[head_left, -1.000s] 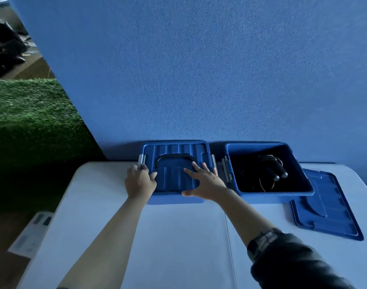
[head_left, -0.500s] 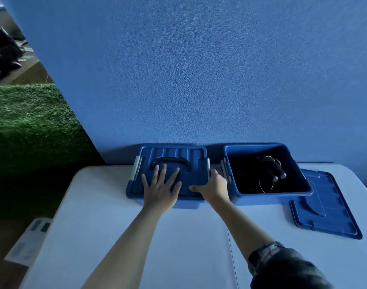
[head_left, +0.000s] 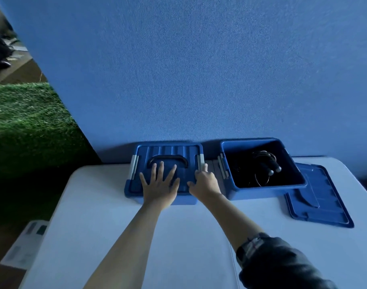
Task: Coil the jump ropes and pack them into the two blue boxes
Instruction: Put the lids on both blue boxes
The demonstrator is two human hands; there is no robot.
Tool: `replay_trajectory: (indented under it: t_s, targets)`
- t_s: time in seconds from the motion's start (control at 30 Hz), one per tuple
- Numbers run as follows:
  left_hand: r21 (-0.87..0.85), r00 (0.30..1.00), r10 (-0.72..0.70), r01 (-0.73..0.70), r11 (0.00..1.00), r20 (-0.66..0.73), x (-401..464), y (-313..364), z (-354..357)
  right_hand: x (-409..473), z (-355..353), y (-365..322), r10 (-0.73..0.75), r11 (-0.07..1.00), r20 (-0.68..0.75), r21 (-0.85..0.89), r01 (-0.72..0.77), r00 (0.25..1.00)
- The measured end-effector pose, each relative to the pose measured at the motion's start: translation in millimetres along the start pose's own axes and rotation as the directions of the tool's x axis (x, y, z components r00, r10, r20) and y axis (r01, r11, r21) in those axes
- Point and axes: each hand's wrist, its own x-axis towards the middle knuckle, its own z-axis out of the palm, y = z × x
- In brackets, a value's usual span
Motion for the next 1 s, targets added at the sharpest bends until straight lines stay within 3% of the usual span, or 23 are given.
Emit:
replay_trajectory:
  t_s: [0.23, 0.33, 0.4, 0.5, 0.6, 0.7, 0.83, 0.93, 1.0]
  targets:
    - [0.001, 0.999, -0.037, 0.037, 0.999, 0.004, -0.2, 4.0, -1.2, -18.2, -2.1, 36.1, -0.167, 0.985, 0.017, 0.049, 0.166, 0.986]
    - [0.001, 0.994, -0.081, 0.081, 0.997, 0.074, 6.0, 17.5, -5.9, -34.7, -11.1, 74.7, -0.209, 0.966, -0.229, 0.106, 0.238, 0.951]
    - [-0.029, 0.987, -0.144, 0.147, 0.989, 0.074, 9.3, 32.5, -10.9, -37.2, -21.6, 101.5, -0.153, 0.971, -0.345, 0.123, 0.206, 0.926]
    - [-0.125, 0.987, -0.114, 0.099, 0.987, -0.115, 13.6, 76.6, -8.1, -29.3, -42.5, 150.5, -0.051, 0.988, -0.405, 0.114, 0.106, 0.913]
    - [-0.096, 0.936, 0.177, -0.215, 0.972, -0.305, 16.7, 122.1, 3.5, -11.0, -63.4, 188.5, -0.041, 0.998, -0.338, 0.026, 0.053, 0.940]
    - [-0.061, 0.909, 0.318, -0.346, 0.936, -0.271, 18.7, 163.2, 17.6, 6.2, -76.7, 216.1, -0.085, 0.995, -0.264, -0.076, 0.067, 0.961]
    - [-0.062, 0.949, 0.253, -0.269, 0.961, -0.187, 29.8, 199.4, 30.9, 19.1, -89.1, 233.8, -0.079, 0.997, -0.255, -0.036, 0.072, 0.964]
    - [-0.121, 0.963, 0.187, -0.213, 0.969, -0.196, 35.5, 209.3, 40.5, 17.7, -86.5, 238.4, -0.009, 0.995, -0.198, -0.103, -0.012, 0.980]
    - [-0.204, 0.958, 0.165, -0.214, 0.955, -0.235, 36.5, 210.4, 47.4, 16.1, -78.1, 244.7, 0.025, 0.999, -0.187, -0.032, -0.032, 0.982]
